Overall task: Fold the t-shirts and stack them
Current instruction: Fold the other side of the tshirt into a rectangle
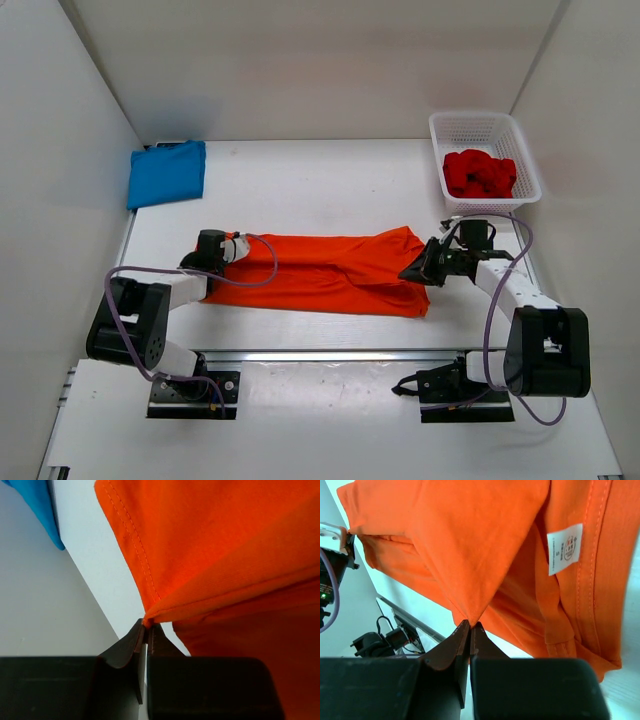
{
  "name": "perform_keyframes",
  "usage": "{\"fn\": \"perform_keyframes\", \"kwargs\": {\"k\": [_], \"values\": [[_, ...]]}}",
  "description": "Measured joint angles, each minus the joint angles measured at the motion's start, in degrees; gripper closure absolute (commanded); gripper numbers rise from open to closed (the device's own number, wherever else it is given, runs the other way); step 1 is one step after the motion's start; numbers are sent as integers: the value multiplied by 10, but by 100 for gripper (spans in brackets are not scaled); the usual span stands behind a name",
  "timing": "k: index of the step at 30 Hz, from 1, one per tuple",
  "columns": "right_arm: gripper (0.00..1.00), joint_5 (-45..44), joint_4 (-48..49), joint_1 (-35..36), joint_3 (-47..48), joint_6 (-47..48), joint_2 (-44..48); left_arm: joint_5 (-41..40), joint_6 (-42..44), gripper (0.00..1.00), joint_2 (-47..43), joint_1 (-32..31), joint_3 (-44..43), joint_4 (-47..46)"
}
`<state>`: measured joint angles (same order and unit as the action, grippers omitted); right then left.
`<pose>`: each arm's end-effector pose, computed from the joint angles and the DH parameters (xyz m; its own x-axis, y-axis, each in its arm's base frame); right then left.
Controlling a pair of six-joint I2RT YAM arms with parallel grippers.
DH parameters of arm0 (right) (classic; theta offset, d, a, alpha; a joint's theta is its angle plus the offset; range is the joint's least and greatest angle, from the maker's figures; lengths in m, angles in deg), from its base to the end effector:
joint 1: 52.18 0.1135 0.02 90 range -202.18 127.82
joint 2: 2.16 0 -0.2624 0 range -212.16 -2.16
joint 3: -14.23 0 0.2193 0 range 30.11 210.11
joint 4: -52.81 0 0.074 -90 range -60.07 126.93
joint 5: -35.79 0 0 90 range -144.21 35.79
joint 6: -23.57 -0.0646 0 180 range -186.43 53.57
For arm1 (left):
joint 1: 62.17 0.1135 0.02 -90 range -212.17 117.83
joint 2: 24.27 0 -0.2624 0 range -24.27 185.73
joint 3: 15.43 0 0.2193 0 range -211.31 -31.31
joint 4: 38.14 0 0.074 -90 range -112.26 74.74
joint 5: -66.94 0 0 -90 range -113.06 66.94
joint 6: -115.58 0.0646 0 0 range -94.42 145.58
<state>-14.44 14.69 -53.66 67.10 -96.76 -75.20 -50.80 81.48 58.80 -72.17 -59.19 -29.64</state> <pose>0.2153 0.0358 0.1837 -0.8938 0.4114 -0.1789 0.1565 0.6596 0.7352 0.2476 -0.0131 0.1379 -0.5367 0.8388 -0.0909 0.5178 0.4126 0.7495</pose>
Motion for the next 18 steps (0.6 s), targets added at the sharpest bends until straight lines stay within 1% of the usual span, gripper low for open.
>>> {"fn": "perform_keyframes", "kwargs": {"k": [6, 8, 9, 10, 11, 12, 18], "values": [[99, 3, 1, 0, -4, -1, 0, -3, 25, 98, 0, -2, 13, -30], [100, 3, 3, 0, -4, -1, 0, -6, 30, 90, 3, -2, 13, -42], [100, 3, 5, 0, -5, -1, 0, -8, 32, 74, 6, -2, 13, -47], [100, 3, 8, 0, -8, -1, 0, -9, 33, 55, 10, -3, 12, -51], [100, 3, 11, 0, -12, -2, 0, -11, 34, 45, 14, -3, 12, -51], [100, 3, 11, 0, -14, -2, 0, -12, 35, 43, 17, -3, 12, -48], [100, 3, 16, 3, -23, -2, 0, -15, 30, 43, 16, -1, 7, -32]]}}
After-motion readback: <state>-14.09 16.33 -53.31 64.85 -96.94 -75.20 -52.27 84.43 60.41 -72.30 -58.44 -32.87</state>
